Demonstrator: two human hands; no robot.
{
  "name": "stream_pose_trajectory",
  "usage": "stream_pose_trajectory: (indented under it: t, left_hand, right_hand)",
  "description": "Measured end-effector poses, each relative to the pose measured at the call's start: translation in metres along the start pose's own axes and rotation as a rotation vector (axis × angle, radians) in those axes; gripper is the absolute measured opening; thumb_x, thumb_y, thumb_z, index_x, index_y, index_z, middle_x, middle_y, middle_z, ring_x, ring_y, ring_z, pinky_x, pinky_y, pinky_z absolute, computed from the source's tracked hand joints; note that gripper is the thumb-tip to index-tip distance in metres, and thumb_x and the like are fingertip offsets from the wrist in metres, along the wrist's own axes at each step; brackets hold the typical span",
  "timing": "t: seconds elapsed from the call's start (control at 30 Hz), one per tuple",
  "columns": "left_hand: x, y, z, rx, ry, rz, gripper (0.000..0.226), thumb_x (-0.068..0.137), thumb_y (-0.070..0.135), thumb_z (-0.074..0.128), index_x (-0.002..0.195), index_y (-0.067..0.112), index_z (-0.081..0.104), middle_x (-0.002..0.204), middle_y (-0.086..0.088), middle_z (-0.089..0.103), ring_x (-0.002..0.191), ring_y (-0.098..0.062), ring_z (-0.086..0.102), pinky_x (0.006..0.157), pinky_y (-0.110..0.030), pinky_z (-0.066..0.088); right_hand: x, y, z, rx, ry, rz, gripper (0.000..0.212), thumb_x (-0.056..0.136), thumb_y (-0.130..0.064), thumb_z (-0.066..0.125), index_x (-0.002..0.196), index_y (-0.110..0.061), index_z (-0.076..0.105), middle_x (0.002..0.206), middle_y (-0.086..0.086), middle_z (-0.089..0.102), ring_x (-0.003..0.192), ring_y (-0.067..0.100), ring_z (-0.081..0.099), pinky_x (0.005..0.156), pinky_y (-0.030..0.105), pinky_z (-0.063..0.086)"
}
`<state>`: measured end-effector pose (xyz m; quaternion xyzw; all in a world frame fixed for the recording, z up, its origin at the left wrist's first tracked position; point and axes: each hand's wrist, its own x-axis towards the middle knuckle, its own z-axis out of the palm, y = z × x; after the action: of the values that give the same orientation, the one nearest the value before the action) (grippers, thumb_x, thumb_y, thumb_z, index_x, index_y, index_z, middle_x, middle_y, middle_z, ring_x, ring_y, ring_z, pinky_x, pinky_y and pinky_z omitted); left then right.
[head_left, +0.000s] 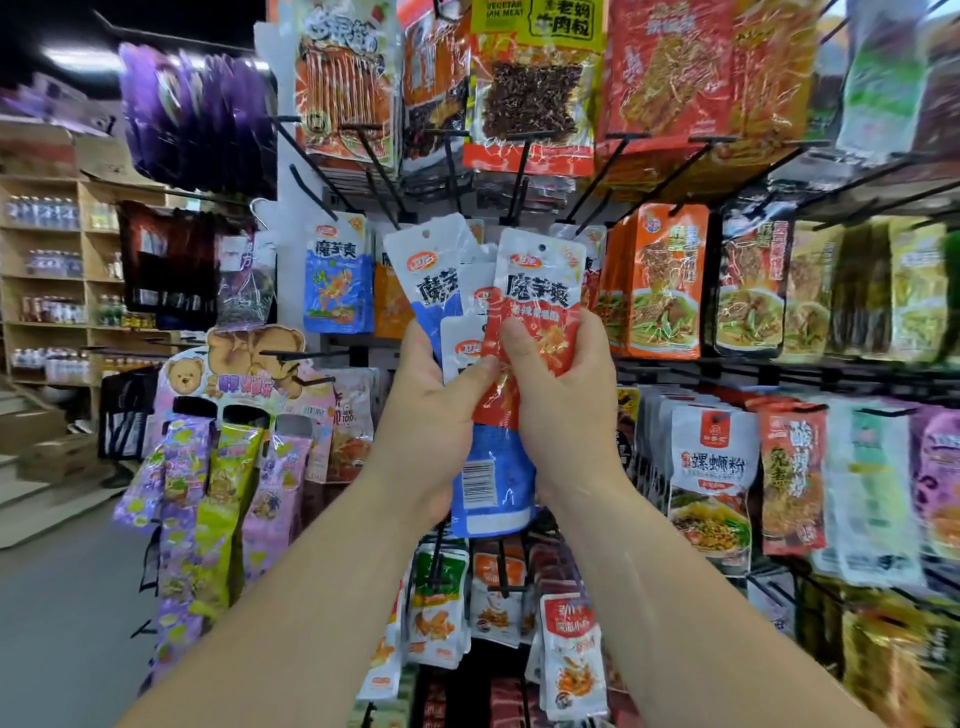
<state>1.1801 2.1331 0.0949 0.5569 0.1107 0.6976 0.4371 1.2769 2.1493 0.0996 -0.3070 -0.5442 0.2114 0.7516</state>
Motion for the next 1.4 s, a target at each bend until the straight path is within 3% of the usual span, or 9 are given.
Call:
stream_pose_trajectory:
  t: [0.23, 0.37, 0.6, 0.73, 0.9, 1.03, 1.17, 1.27, 1.4]
  left_hand:
    - [-0.002, -0.006, 0.011, -0.129, 0.016, -0.065, 0.032, 0.107, 0.012, 0.051, 0.134, 0.03, 0.055, 0.114, 0.0, 0.078, 0.099, -0.02, 0.077, 0.073, -0.033, 0.063]
    - [-0.002, -0.011, 0.009, -0.154, 0.01, -0.134, 0.034, 0.104, 0.011, 0.055, 0.133, 0.03, 0.058, 0.118, -0.002, 0.078, 0.1, -0.024, 0.077, 0.075, -0.039, 0.065]
    - [0.013, -0.014, 0.001, -0.027, 0.059, -0.097, 0.036, 0.107, 0.005, 0.05, 0.131, 0.031, 0.056, 0.109, 0.005, 0.079, 0.093, -0.021, 0.077, 0.066, -0.04, 0.062]
    - [0.026, -0.007, -0.001, 0.126, 0.133, -0.007, 0.041, 0.107, 0.002, 0.053, 0.142, 0.023, 0.05, 0.118, 0.002, 0.075, 0.09, -0.013, 0.077, 0.061, -0.032, 0.061]
    - [0.059, 0.013, 0.0, 0.313, 0.184, 0.163, 0.052, 0.102, 0.019, 0.062, 0.149, 0.019, 0.041, 0.139, -0.007, 0.064, 0.12, -0.033, 0.067, 0.091, -0.066, 0.058]
    - [0.081, 0.019, 0.003, 0.412, 0.126, 0.199, 0.072, 0.096, 0.039, 0.067, 0.158, 0.028, 0.031, 0.154, -0.006, 0.051, 0.137, -0.032, 0.055, 0.105, -0.066, 0.05]
    - [0.092, 0.01, -0.002, 0.424, 0.064, 0.191, 0.064, 0.108, 0.016, 0.056, 0.163, 0.025, 0.024, 0.151, 0.001, 0.054, 0.131, -0.022, 0.059, 0.11, -0.057, 0.049]
    - [0.097, 0.003, -0.01, 0.41, 0.058, 0.175, 0.05, 0.108, 0.012, 0.054, 0.152, 0.031, 0.04, 0.141, 0.004, 0.062, 0.122, -0.018, 0.066, 0.101, -0.049, 0.057]
    - [0.1, 0.001, -0.016, 0.345, 0.059, 0.143, 0.038, 0.108, 0.006, 0.052, 0.128, 0.038, 0.053, 0.118, 0.014, 0.073, 0.106, -0.009, 0.073, 0.08, -0.035, 0.063]
  right_hand:
    - [0.004, -0.003, -0.014, 0.218, 0.022, 0.016, 0.027, 0.1, -0.023, 0.069, 0.124, -0.016, 0.06, 0.11, 0.003, 0.074, 0.095, 0.019, 0.073, 0.076, 0.031, 0.061]
    - [0.004, 0.002, -0.016, 0.331, -0.004, 0.072, 0.016, 0.099, -0.015, 0.07, 0.114, -0.017, 0.065, 0.108, 0.009, 0.076, 0.098, 0.031, 0.074, 0.085, 0.051, 0.062]
    - [0.028, -0.008, -0.03, 0.216, -0.024, 0.086, 0.056, 0.096, -0.022, 0.074, 0.146, -0.016, 0.049, 0.124, 0.002, 0.071, 0.106, 0.025, 0.074, 0.09, 0.053, 0.062]
    - [0.051, -0.017, -0.048, 0.129, -0.042, 0.038, 0.041, 0.097, -0.014, 0.072, 0.124, -0.039, 0.053, 0.106, -0.022, 0.069, 0.1, 0.007, 0.071, 0.082, 0.03, 0.062]
    - [0.087, -0.03, -0.066, -0.046, -0.005, 0.066, 0.056, 0.1, -0.04, 0.063, 0.151, -0.034, 0.043, 0.138, -0.003, 0.061, 0.116, 0.019, 0.066, 0.099, 0.043, 0.057]
    - [0.115, -0.047, -0.071, -0.118, -0.066, 0.166, 0.029, 0.108, -0.022, 0.055, 0.136, -0.027, 0.052, 0.113, 0.0, 0.071, 0.076, 0.012, 0.07, 0.058, 0.029, 0.06]
    - [0.134, -0.056, -0.067, -0.217, -0.088, 0.176, 0.005, 0.103, -0.01, 0.055, 0.104, -0.015, 0.057, 0.097, 0.011, 0.068, 0.074, 0.026, 0.066, 0.06, 0.036, 0.057]
    - [0.145, -0.062, -0.065, -0.272, -0.002, 0.111, 0.022, 0.101, -0.024, 0.055, 0.093, -0.003, 0.055, 0.08, 0.011, 0.054, 0.07, 0.024, 0.051, 0.063, 0.037, 0.041]
    - [0.157, -0.06, -0.058, -0.369, 0.039, 0.081, 0.043, 0.105, -0.038, 0.056, 0.07, -0.017, 0.044, 0.05, -0.005, 0.035, 0.046, 0.015, 0.033, 0.05, 0.025, 0.025]
